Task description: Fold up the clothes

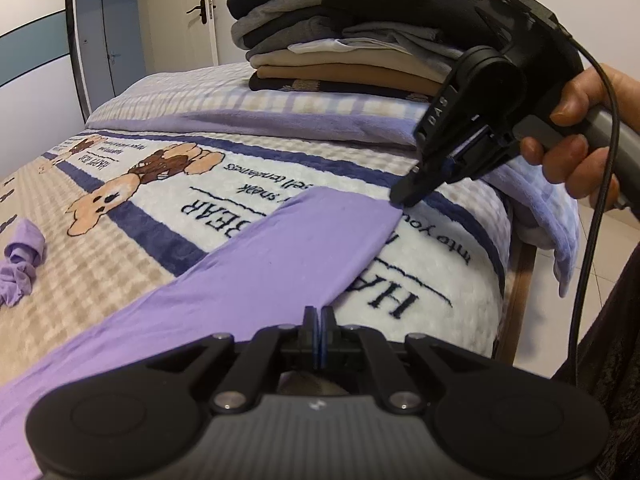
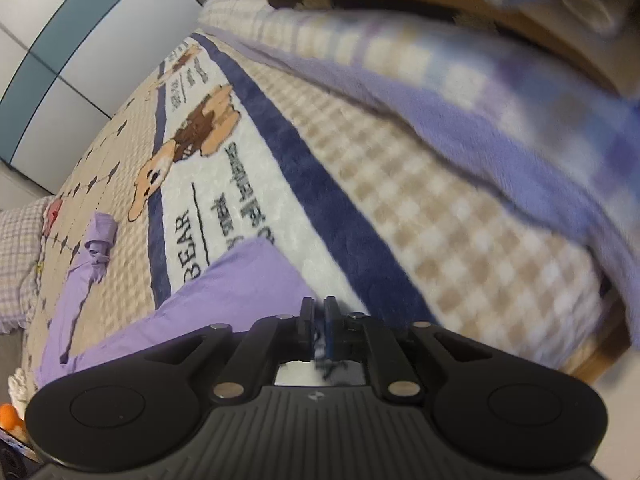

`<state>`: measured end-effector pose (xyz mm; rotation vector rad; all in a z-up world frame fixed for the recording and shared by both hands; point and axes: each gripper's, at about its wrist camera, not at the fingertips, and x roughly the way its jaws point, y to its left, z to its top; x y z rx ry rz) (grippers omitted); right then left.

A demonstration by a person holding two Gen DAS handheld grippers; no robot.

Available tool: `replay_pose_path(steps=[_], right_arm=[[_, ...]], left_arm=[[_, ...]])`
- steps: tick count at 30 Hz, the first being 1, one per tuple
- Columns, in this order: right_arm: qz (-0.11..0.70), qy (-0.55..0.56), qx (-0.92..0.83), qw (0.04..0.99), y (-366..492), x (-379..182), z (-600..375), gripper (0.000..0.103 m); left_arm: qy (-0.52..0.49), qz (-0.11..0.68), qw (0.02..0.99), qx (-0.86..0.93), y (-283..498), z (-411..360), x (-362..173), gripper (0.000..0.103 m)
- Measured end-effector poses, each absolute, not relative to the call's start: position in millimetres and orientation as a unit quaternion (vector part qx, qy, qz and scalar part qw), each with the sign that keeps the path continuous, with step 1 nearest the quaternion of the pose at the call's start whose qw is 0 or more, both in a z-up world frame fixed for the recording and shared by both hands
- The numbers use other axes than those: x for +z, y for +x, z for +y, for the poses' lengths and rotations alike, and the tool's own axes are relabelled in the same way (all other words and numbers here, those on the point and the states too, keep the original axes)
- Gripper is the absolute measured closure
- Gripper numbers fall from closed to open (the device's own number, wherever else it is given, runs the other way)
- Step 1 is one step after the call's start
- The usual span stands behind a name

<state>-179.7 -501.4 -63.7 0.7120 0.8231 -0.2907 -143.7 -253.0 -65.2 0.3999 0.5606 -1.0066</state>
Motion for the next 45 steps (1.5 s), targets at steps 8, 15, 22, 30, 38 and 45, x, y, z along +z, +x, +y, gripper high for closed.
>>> replay_pose_path(steps=[8,15,22,30,38,45], right_arm=[[0.371,0.251,-0.087,0.89,-133.1,-65.1,-485.1,0.069],[0.374,0.132,-0.075,0.915,-115.1,-70.6,-458.0,0.1],[0.385,0.116,-0.128,0.907,-126.2,-58.8,-459.2,0.101],[0.379,0.089,-0.154,0.908,-143.4,-52.5,-455.2,0.102],[0.392,0.05,-0.198,0.897,-153.5,-54.3,-458.4,0.103],[0.403,0.109,-0.177,0.891,-155.0,-59.1,-471.0,0.098]], left_arm=[[0.189,0.257,0.821,-0.473,-141.6,-253.8,-71.3,0.096],[0.158,0.257,0.822,-0.483,-139.5,-246.8,-71.3,0.102],[0.145,0.254,0.81,-0.509,-145.1,-232.9,-62.6,0.103],[0.135,0.258,0.794,-0.534,-155.8,-227.3,-50.0,0.103],[0.136,0.277,0.777,-0.549,-159.2,-226.3,-49.5,0.103],[0.142,0.309,0.764,-0.548,-155.1,-230.2,-64.9,0.096]])
